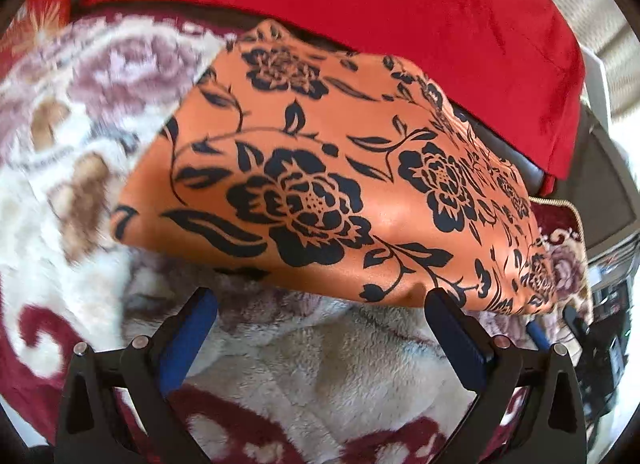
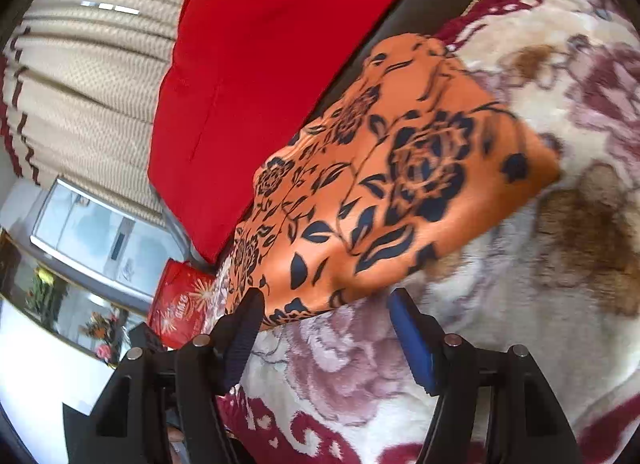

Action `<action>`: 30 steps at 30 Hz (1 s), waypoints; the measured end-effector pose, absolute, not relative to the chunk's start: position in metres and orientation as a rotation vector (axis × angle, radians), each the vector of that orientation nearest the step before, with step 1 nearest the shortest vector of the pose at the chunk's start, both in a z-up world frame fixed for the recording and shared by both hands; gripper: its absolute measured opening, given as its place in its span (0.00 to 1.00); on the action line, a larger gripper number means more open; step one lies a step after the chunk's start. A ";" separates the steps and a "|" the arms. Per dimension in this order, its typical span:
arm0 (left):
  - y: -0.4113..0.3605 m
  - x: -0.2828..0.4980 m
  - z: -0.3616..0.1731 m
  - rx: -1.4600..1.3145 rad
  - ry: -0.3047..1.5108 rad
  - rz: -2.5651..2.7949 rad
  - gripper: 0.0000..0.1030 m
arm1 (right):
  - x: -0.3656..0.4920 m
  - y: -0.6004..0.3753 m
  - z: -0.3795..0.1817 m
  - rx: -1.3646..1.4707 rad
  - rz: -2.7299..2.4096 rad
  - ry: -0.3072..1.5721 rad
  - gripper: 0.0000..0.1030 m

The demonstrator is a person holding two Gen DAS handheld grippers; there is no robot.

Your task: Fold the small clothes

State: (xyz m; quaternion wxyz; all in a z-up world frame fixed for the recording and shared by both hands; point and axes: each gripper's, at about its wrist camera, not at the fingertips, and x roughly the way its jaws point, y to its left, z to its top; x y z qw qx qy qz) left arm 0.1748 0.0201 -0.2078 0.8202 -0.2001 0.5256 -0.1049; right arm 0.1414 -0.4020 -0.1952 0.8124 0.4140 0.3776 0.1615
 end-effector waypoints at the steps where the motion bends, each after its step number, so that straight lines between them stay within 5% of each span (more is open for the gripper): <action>1: 0.021 0.177 -0.211 -0.458 1.131 -0.226 1.00 | 0.141 -0.406 -0.196 0.901 0.342 0.806 0.68; 14: 0.048 0.222 -0.222 -0.785 1.033 -0.136 0.99 | 0.173 -0.434 -0.219 1.157 0.226 0.743 0.70; 17: 0.051 0.223 -0.218 -0.795 0.971 -0.110 0.79 | 0.183 -0.433 -0.215 1.167 0.192 0.686 0.70; 19: 0.051 0.226 -0.217 -0.766 0.943 -0.102 0.48 | 0.190 -0.432 -0.213 1.160 0.179 0.661 0.71; 25: 0.044 0.238 -0.231 -0.744 0.938 -0.092 0.44 | 0.214 -0.424 -0.208 1.059 0.109 0.630 0.71; 27: 0.039 0.241 -0.229 -0.724 0.919 -0.105 0.44 | 0.220 -0.418 -0.205 1.000 0.091 0.619 0.60; 28: 0.037 0.242 -0.228 -0.714 0.899 -0.115 0.31 | 0.224 -0.416 -0.206 0.977 0.079 0.629 0.44; 29: 0.036 0.242 -0.226 -0.703 0.882 -0.118 0.28 | 0.227 -0.414 -0.208 0.946 0.061 0.650 0.30; 30: 0.036 0.241 -0.222 -0.689 0.864 -0.125 0.25 | 0.228 -0.413 -0.208 0.938 0.057 0.651 0.29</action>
